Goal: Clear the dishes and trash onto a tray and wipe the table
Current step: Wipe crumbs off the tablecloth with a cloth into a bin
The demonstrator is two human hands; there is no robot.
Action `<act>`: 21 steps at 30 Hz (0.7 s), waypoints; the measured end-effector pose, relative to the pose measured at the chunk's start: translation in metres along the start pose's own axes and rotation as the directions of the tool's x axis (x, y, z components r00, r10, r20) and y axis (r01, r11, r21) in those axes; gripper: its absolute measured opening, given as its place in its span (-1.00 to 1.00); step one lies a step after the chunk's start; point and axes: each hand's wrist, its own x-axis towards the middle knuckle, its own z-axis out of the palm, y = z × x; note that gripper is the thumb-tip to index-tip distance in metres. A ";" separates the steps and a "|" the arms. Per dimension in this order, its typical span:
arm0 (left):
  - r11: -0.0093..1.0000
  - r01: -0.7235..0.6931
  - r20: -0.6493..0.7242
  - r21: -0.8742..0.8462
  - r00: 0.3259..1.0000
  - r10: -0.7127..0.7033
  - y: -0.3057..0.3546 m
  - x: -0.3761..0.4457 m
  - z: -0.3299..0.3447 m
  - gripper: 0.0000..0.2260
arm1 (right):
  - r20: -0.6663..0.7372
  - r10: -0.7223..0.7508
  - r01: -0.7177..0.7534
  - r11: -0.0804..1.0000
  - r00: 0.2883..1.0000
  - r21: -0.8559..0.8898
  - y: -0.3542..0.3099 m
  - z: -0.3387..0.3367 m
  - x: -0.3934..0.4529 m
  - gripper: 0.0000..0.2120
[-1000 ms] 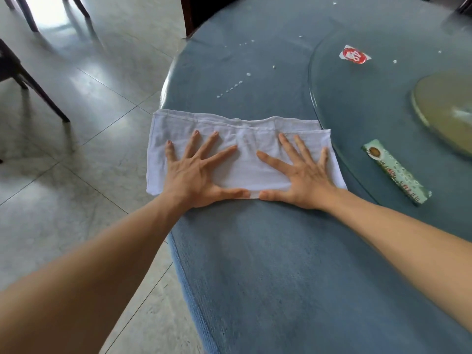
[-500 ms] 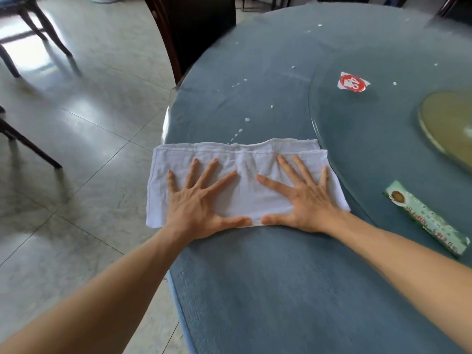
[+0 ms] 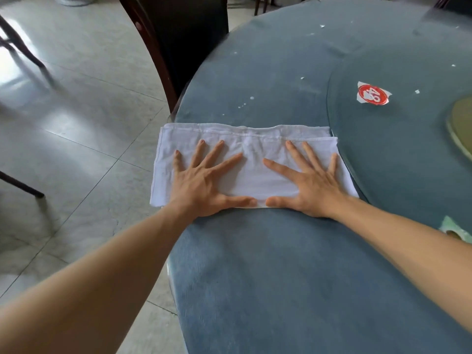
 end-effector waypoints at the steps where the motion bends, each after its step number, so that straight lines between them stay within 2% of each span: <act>1: 1.000 -0.013 0.004 0.001 1.000 0.013 -0.006 0.012 -0.001 -0.05 | -0.003 0.013 -0.013 1.000 1.000 0.003 0.000 0.000 0.010 -0.14; 9: 0.992 -0.122 -0.004 -0.019 0.993 0.122 -0.044 0.106 -0.011 -0.03 | -0.014 0.129 -0.128 0.992 0.992 0.021 0.001 -0.014 0.082 -0.14; 21: 0.973 -0.228 0.083 -0.044 0.969 0.231 -0.062 0.193 -0.018 0.00 | -0.004 0.252 -0.252 0.968 0.968 0.023 0.012 -0.026 0.135 -0.14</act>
